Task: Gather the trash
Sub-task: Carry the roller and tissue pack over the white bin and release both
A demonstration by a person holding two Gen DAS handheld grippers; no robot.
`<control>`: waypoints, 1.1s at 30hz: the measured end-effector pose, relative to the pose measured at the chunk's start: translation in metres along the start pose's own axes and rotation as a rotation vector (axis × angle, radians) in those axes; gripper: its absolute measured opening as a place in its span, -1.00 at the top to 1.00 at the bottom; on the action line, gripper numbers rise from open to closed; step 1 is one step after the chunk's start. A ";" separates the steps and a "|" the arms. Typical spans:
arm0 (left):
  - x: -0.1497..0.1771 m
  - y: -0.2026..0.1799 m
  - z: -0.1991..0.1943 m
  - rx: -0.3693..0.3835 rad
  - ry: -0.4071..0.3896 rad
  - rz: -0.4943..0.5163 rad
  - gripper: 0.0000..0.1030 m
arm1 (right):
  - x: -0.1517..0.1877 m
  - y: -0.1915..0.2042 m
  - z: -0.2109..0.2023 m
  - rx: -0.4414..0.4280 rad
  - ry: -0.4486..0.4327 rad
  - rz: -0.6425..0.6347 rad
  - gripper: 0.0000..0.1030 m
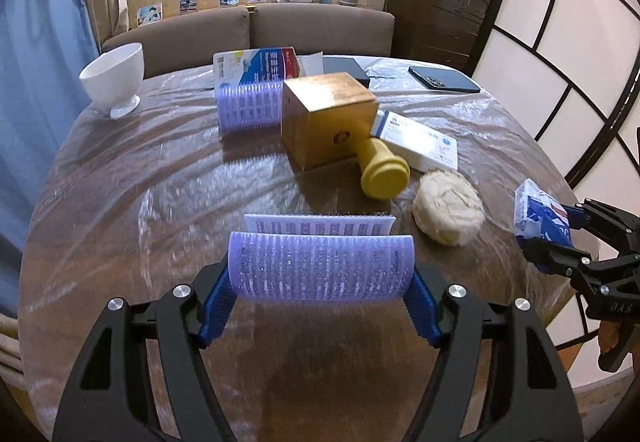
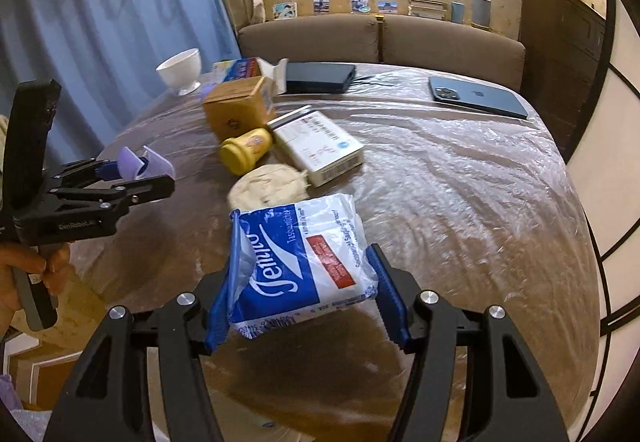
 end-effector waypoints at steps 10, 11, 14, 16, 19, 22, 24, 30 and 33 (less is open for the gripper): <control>0.026 -0.005 -0.015 -0.017 -0.015 0.006 -0.41 | 0.012 0.032 -0.003 -0.045 0.004 -0.017 -0.15; 0.028 -0.005 -0.016 -0.016 -0.016 0.006 -0.41 | 0.014 0.035 -0.005 -0.050 0.004 -0.019 -0.15; 0.035 -0.005 -0.020 -0.018 -0.017 0.008 -0.41 | 0.018 0.040 -0.007 -0.059 0.004 -0.023 -0.15; 0.040 -0.005 -0.022 -0.018 -0.016 0.007 -0.41 | 0.021 0.044 -0.009 -0.062 0.006 -0.025 -0.15; 0.046 -0.004 -0.026 -0.010 -0.017 0.003 -0.41 | 0.026 0.049 -0.011 -0.071 0.009 -0.026 -0.15; 0.054 -0.006 -0.032 0.003 -0.021 0.006 -0.41 | 0.030 0.054 -0.013 -0.075 0.011 -0.031 -0.15; 0.058 -0.008 -0.035 0.008 -0.022 0.011 -0.41 | 0.034 0.056 -0.015 -0.078 0.014 -0.033 -0.15; 0.074 -0.015 -0.045 0.022 -0.016 0.041 -0.41 | 0.049 0.062 -0.019 -0.109 0.032 -0.035 -0.15; 0.084 -0.020 -0.047 0.030 -0.003 0.053 -0.41 | 0.059 0.067 -0.020 -0.113 0.047 -0.047 -0.15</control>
Point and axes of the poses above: each gripper's, at about its wrist camera, not at the fingertips, and z roughly the way its jaws point, y to its left, x to its underside, the point moved 10 cm from there along z, roughly the way its jaws point, and after that the axes turned 14 degrees about y, right-handed, at the moved point
